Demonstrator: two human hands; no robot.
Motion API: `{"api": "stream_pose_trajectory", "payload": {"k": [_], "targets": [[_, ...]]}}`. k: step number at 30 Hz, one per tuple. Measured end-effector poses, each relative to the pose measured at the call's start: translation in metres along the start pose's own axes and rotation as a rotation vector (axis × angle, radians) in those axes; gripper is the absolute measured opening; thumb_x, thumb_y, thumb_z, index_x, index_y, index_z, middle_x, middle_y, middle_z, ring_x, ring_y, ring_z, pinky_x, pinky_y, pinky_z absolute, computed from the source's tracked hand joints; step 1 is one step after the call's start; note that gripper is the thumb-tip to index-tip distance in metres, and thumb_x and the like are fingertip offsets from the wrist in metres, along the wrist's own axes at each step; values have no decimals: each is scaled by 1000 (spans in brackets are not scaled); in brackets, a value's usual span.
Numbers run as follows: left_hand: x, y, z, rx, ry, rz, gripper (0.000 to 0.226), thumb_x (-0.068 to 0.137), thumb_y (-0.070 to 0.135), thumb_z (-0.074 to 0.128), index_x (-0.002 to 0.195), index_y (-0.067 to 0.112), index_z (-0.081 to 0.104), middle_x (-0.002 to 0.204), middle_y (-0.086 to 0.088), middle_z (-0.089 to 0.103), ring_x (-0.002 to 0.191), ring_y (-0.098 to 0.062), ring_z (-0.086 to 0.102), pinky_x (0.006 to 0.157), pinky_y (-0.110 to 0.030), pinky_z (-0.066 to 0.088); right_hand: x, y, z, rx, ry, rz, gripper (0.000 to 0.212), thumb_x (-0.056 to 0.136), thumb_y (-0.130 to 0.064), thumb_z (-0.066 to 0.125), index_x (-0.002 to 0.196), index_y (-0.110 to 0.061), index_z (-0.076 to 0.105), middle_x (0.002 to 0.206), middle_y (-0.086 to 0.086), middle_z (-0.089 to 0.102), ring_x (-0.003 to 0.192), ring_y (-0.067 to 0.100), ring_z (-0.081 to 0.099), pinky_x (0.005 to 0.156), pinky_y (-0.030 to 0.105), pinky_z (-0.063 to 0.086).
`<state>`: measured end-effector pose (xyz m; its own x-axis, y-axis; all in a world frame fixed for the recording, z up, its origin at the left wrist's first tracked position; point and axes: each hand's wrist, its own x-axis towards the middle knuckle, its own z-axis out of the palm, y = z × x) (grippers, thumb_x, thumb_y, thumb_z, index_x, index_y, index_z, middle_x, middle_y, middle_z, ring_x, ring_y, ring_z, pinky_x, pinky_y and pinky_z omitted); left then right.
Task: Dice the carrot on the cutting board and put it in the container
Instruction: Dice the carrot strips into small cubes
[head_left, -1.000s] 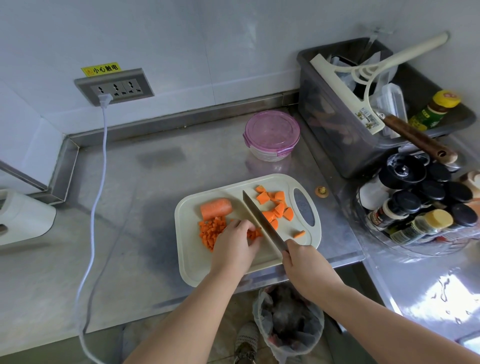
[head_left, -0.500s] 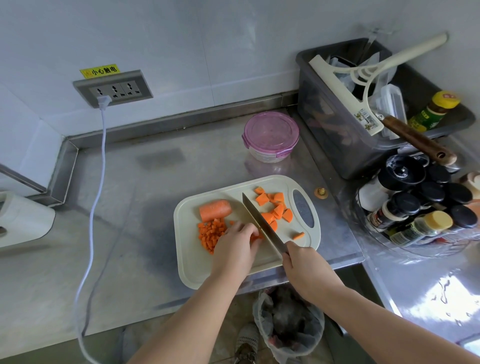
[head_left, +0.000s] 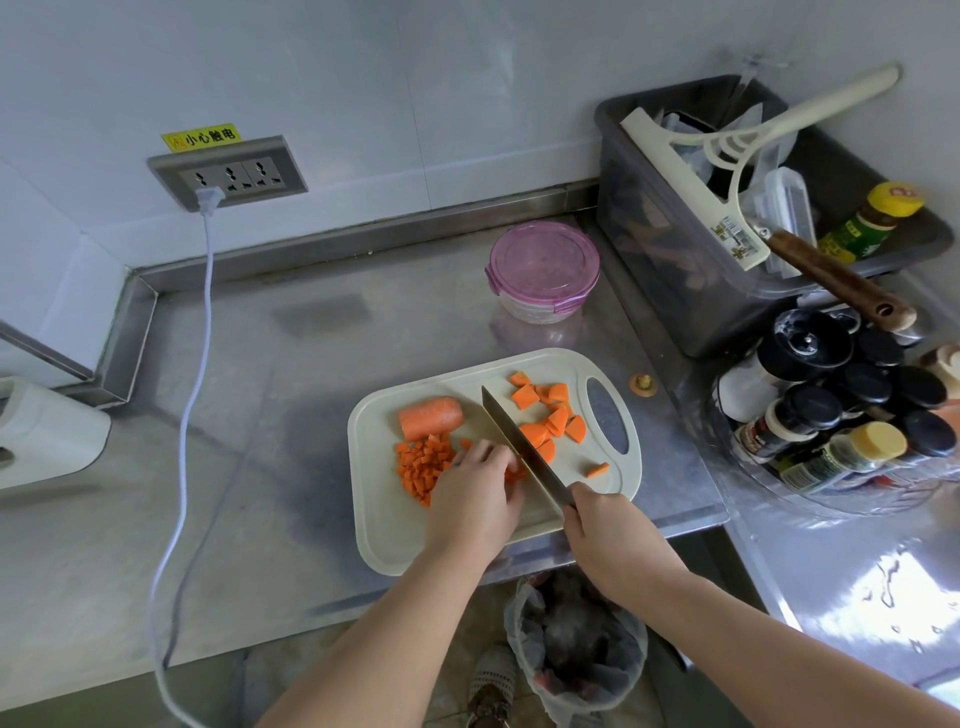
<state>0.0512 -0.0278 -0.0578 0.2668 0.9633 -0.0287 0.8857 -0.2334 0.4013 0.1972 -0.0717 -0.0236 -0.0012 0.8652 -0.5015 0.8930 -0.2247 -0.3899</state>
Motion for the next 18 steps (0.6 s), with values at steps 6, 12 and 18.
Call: {"api": "stream_pose_trajectory", "payload": {"k": [6, 12, 18], "targets": [[-2, 1, -2, -66, 21, -50, 30, 88, 31, 62, 115, 21, 52, 116, 7, 59, 105, -13, 57, 75, -20, 44, -4, -4, -1, -28, -19, -32, 20, 104, -26, 32, 112, -19, 50, 79, -6, 54, 64, 7, 54, 51, 19, 39], [-3, -1, 3, -101, 9, -100, 33, 86, 29, 66, 115, 18, 56, 119, 5, 56, 111, -14, 55, 81, -22, 46, -6, -5, 0, -29, -23, -27, 25, 104, -26, 33, 121, -18, 50, 86, -4, 59, 71, 9, 60, 59, 22, 49], [-5, 1, 3, -135, 45, -113, 27, 85, 27, 67, 110, 19, 59, 115, 7, 56, 107, -12, 56, 78, -19, 45, -5, -3, 3, -33, -14, -24, 25, 104, -27, 35, 123, -19, 50, 88, -4, 61, 74, 10, 63, 67, 24, 57]]}}
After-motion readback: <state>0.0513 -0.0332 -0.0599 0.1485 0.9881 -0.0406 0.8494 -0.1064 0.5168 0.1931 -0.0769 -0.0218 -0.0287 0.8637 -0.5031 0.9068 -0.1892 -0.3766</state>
